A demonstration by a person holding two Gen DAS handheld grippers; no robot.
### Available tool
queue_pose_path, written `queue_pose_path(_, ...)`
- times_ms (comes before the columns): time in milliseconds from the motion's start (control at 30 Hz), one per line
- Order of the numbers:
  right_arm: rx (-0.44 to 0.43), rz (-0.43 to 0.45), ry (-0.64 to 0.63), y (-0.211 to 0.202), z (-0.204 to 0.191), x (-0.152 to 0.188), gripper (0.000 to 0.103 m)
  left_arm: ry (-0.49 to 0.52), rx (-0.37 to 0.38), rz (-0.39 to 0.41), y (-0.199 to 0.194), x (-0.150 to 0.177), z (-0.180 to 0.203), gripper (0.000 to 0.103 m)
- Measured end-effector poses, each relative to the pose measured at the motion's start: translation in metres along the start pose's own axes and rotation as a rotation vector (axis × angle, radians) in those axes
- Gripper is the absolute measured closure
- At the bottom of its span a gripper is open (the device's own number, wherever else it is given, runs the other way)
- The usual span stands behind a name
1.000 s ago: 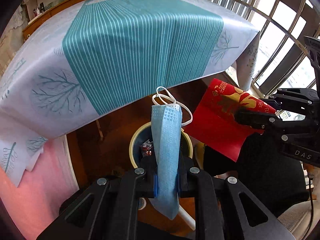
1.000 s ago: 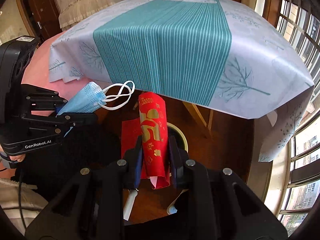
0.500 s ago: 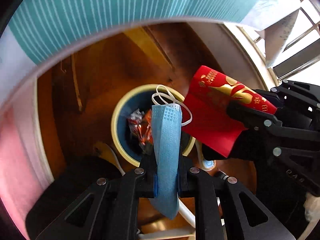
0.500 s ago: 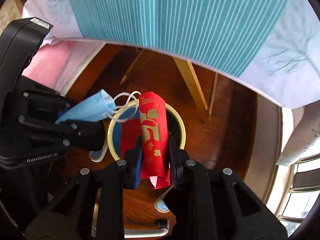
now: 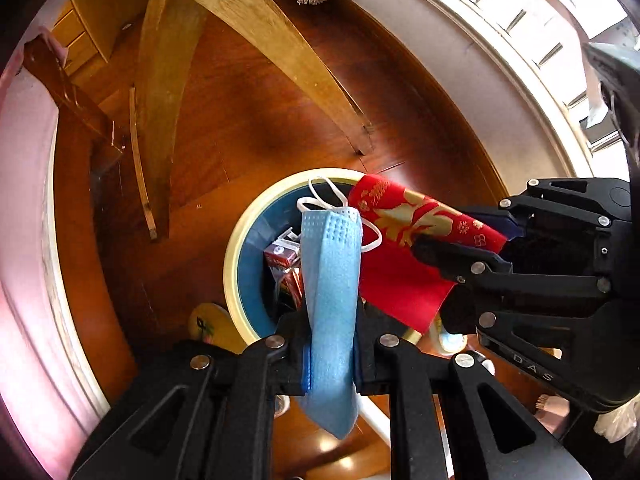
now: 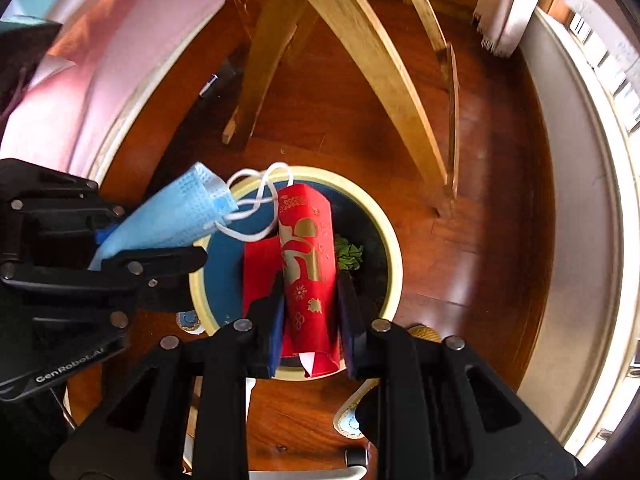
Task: Collect trash
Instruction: 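Carry the blue mask and red envelope down over the bin, then open both tools to drop the mask and envelope into the bin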
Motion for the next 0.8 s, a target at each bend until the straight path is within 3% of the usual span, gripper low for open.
queue_pose_path(267, -0.032, -0.034, 0.022, 0.029, 0.0, 0.01, 0.082, 0.002, -0.003, -0.061, 0.032, -0.002, -0.011, 0.09)
queue_pose_path(333, -0.037, -0.042, 0.023, 0.032, -0.001, 0.011, 0.082, 0.001, -0.008, -0.071, 0.035, -0.002, -0.012, 0.086)
queue_pose_path(400, -0.044, -0.05, 0.022, 0.037, -0.002, 0.01, 0.075, -0.008, -0.01, -0.083, 0.038, -0.001, -0.014, 0.065)
queue_pose_path(500, -0.037, -0.063, 0.016, 0.043, -0.003, 0.01, 0.07, -0.016, -0.022, -0.087, 0.041, -0.003, -0.018, 0.045)
queue_pose_path(667, -0.026, -0.09, 0.049, 0.047, 0.003, 0.013, 0.055, -0.039, -0.016, -0.084, 0.038, -0.004, -0.023, 0.031)
queue_pose_path(800, -0.036, -0.09, 0.058, 0.047, 0.004, 0.014, 0.051, -0.039, -0.01, -0.072, 0.031, -0.005, -0.027, 0.03)
Point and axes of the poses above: each gripper's, at about its wrist camera, not at the fingertips, and y roughly the way its jaws point, z to its right, x to its underside, the point moved 6 cm from there along y, roughly the way its jaws point, and after that the axes turned 13 degrees about -y, right-handed, at the moved point
